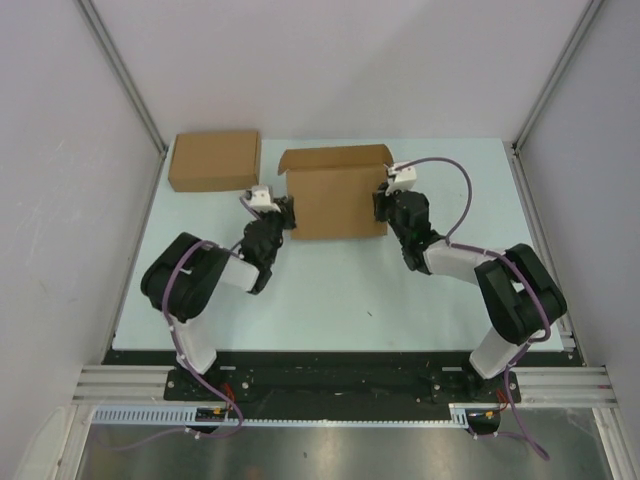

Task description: Fold the paper box

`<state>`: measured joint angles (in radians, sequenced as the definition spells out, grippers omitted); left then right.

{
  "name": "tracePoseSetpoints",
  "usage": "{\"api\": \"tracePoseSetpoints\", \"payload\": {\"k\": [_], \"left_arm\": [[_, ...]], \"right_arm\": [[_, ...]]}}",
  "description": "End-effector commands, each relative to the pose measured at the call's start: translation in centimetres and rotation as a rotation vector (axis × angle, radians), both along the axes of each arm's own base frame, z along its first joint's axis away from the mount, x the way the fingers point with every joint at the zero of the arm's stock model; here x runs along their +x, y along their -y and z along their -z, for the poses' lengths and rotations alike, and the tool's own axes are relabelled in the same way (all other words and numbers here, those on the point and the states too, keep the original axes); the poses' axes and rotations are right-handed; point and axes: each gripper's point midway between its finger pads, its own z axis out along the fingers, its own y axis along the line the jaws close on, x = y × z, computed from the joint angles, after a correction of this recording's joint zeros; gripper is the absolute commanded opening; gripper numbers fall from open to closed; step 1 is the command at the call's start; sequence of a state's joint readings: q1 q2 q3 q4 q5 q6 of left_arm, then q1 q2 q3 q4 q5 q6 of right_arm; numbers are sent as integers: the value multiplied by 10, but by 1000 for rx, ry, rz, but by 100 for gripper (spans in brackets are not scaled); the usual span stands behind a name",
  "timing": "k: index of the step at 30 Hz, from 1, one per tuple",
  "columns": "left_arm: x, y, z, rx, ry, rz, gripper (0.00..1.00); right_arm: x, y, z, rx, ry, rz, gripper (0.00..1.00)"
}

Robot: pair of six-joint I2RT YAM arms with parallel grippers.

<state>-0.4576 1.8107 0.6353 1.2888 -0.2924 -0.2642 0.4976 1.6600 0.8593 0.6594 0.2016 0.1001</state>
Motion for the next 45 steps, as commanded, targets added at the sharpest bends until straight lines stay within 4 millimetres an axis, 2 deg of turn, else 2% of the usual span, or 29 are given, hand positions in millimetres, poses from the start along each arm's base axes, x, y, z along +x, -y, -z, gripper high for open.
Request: {"api": "tracePoseSetpoints", "payload": {"k": [1,5,8,10,11,13,14,15,16,17,18,19,20,21,22,23,24,25,26,27,28,29,30,31,32,34,38,41,45], "left_arm": [[-42,31,-42,-140,239,104,26],[-54,33,-29,-144,197,105,27],[-57,29,-28,-152,190,82,27],[-57,22,-37,-163,208,52,31],[-57,20,-43,-159,220,38,34],[-58,9,-64,-176,264,-7,44],[-61,3,-78,-180,295,-28,48],[-59,-2,-81,-171,290,-49,57],[-58,-6,-85,-171,289,-63,62],[-61,-7,-100,-203,300,-41,68],[-52,-9,-83,-164,215,-25,72],[-45,-5,-88,-177,186,15,72],[-39,-1,-93,-245,134,104,73],[-31,2,-46,-216,-86,120,73],[-14,8,-62,-296,-140,150,73],[-11,12,-19,-272,-344,216,73],[2,20,-33,-287,-347,262,72],[4,26,-25,-311,-392,301,72],[6,32,-11,-328,-440,344,83],[8,35,-10,-345,-447,362,89],[11,37,-8,-360,-467,368,94],[11,38,8,-356,-524,363,97],[14,39,6,-352,-524,365,98],[16,39,14,-341,-543,361,100],[14,39,21,-335,-575,355,100],[18,37,26,-323,-597,338,100],[16,37,50,-331,-669,315,100],[14,42,59,-351,-701,331,100],[17,51,68,-347,-729,358,100]], "right_arm": [[-29,-40,-36,53,127,-130,20],[-40,-42,-33,35,132,-132,20],[-44,-37,-31,31,131,-112,21],[-45,-33,-32,50,121,-100,26],[-44,-28,-40,68,129,-88,37],[-42,-18,-46,122,114,-60,52],[-39,-11,-49,146,105,-40,64],[-25,9,-61,186,105,11,67],[-21,17,-51,192,43,23,70],[-16,23,-49,245,7,37,75],[0,38,-55,271,-9,53,77],[2,44,-41,268,-77,60,80],[6,46,-39,298,-100,50,81],[16,58,-31,302,-141,75,83],[20,58,-25,316,-169,63,85],[22,55,-20,342,-201,30,86],[31,63,-25,372,-208,29,87],[35,61,-7,391,-256,17,89],[36,56,-4,418,-279,-27,91],[39,54,-3,457,-292,-40,92],[46,55,4,470,-311,-45,99],[46,51,7,482,-330,-72,100],[48,48,10,490,-346,-82,100],[51,47,8,493,-347,-92,100],[52,45,19,492,-372,-98,100],[54,43,26,496,-393,-100,100],[58,36,46,487,-439,-105,100],[60,34,57,454,-461,-92,100],[66,28,84,426,-517,-96,100]]}}
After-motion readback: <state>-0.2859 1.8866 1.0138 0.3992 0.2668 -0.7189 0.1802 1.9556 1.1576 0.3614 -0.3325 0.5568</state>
